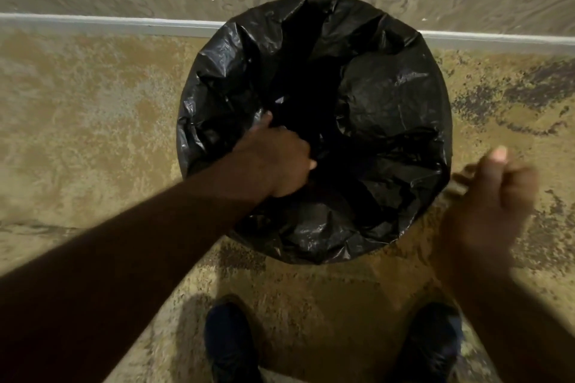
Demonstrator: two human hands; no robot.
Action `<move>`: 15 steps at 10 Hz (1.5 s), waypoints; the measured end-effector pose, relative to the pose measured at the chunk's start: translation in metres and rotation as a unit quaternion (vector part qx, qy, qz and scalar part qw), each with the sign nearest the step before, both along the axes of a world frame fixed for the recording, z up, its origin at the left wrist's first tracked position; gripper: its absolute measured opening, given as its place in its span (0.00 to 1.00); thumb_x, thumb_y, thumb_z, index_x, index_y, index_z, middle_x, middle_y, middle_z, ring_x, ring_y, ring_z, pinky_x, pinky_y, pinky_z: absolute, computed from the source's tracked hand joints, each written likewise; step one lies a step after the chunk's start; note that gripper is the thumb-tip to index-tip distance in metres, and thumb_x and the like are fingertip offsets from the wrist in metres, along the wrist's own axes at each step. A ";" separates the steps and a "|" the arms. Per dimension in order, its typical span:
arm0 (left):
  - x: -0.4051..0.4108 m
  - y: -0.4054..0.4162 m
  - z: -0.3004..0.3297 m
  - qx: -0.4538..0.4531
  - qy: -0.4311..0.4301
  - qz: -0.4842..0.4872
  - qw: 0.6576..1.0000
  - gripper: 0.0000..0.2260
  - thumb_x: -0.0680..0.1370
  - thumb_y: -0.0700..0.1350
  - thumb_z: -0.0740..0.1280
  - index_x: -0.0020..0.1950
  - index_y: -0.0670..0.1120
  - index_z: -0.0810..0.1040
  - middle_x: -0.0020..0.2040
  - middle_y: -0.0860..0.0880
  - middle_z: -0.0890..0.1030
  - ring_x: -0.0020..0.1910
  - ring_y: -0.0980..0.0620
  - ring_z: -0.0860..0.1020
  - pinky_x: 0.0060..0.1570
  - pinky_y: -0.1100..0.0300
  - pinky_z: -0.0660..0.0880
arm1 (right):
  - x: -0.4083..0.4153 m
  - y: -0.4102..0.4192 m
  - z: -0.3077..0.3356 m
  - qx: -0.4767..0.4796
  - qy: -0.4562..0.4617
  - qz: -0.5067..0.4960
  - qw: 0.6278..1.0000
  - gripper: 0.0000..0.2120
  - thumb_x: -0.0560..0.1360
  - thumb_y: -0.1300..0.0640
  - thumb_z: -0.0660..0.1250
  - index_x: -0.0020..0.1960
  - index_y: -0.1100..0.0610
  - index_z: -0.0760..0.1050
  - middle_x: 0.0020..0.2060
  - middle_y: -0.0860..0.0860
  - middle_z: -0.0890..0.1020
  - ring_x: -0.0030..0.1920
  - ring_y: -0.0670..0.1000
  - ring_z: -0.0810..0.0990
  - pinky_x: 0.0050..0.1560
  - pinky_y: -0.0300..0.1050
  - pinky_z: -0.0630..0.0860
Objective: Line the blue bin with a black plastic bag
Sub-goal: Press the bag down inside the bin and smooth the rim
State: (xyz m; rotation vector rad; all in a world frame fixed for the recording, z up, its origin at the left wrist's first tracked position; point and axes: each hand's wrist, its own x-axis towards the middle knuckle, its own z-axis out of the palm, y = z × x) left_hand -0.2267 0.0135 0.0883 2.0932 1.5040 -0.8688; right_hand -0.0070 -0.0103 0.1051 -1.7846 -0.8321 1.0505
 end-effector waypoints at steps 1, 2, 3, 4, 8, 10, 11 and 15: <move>0.022 -0.007 0.002 -0.089 -0.076 0.094 0.989 0.21 0.84 0.53 0.51 0.69 0.45 0.72 0.70 0.42 0.73 0.68 0.41 0.71 0.70 0.44 0.64 | -0.015 0.032 0.034 0.199 -0.254 0.301 0.897 0.13 0.80 0.52 0.61 0.52 0.63 0.74 0.44 0.56 0.77 0.45 0.56 0.78 0.45 0.56 0.76; 0.024 -0.016 -0.018 -0.169 -0.181 0.347 0.905 0.25 0.83 0.53 0.50 0.79 0.45 0.59 0.79 0.41 0.60 0.77 0.40 0.59 0.75 0.43 0.54 | -0.071 0.055 0.051 0.236 -0.421 0.623 0.616 0.14 0.78 0.45 0.58 0.53 0.52 0.77 0.46 0.52 0.80 0.48 0.55 0.79 0.50 0.50 0.75; 0.014 -0.013 -0.002 -0.263 0.224 -0.086 0.935 0.27 0.83 0.56 0.46 0.81 0.48 0.49 0.81 0.43 0.50 0.79 0.40 0.48 0.75 0.39 0.45 | -0.101 0.066 0.032 0.048 -0.571 0.754 0.320 0.28 0.78 0.37 0.51 0.70 0.52 0.69 0.68 0.56 0.72 0.70 0.59 0.67 0.73 0.60 0.55; 0.009 -0.018 -0.027 -0.208 0.086 0.078 0.971 0.31 0.82 0.62 0.48 0.81 0.52 0.41 0.81 0.46 0.42 0.79 0.40 0.40 0.73 0.34 0.40 | -0.086 0.072 0.008 -0.109 -0.620 0.753 0.191 0.42 0.73 0.26 0.47 0.79 0.49 0.47 0.79 0.54 0.53 0.78 0.59 0.47 0.75 0.63 0.39; -0.014 0.017 -0.002 -0.071 -0.119 0.103 0.985 0.15 0.82 0.49 0.59 0.64 0.44 0.78 0.62 0.43 0.80 0.61 0.43 0.78 0.58 0.55 0.72 | -0.082 0.075 0.003 -0.061 -0.582 0.761 0.281 0.44 0.71 0.25 0.41 0.73 0.54 0.64 0.70 0.56 0.69 0.71 0.59 0.66 0.72 0.60 0.59; -0.046 0.037 -0.001 0.105 -0.010 -0.060 0.993 0.30 0.78 0.58 0.61 0.77 0.48 0.62 0.78 0.44 0.63 0.77 0.41 0.59 0.74 0.43 0.52 | -0.079 0.048 -0.005 -0.202 -0.534 0.758 0.316 0.54 0.57 0.16 0.32 0.78 0.40 0.41 0.80 0.53 0.45 0.77 0.64 0.38 0.67 0.71 0.31; -0.060 0.025 -0.014 0.104 0.144 -0.170 0.969 0.40 0.77 0.69 0.53 0.81 0.47 0.48 0.81 0.43 0.47 0.79 0.39 0.42 0.73 0.38 0.37 | -0.065 0.039 -0.021 -0.234 -0.525 0.759 0.305 0.54 0.49 0.15 0.30 0.72 0.36 0.26 0.79 0.50 0.37 0.76 0.63 0.33 0.64 0.72 0.26; -0.033 0.014 0.004 0.073 0.177 -0.166 0.967 0.27 0.83 0.55 0.47 0.78 0.42 0.61 0.79 0.40 0.59 0.79 0.40 0.51 0.71 0.38 0.30 | -0.095 0.069 0.005 0.028 -0.551 0.774 0.311 0.18 0.79 0.49 0.55 0.65 0.53 0.72 0.62 0.54 0.76 0.61 0.59 0.76 0.52 0.51 0.71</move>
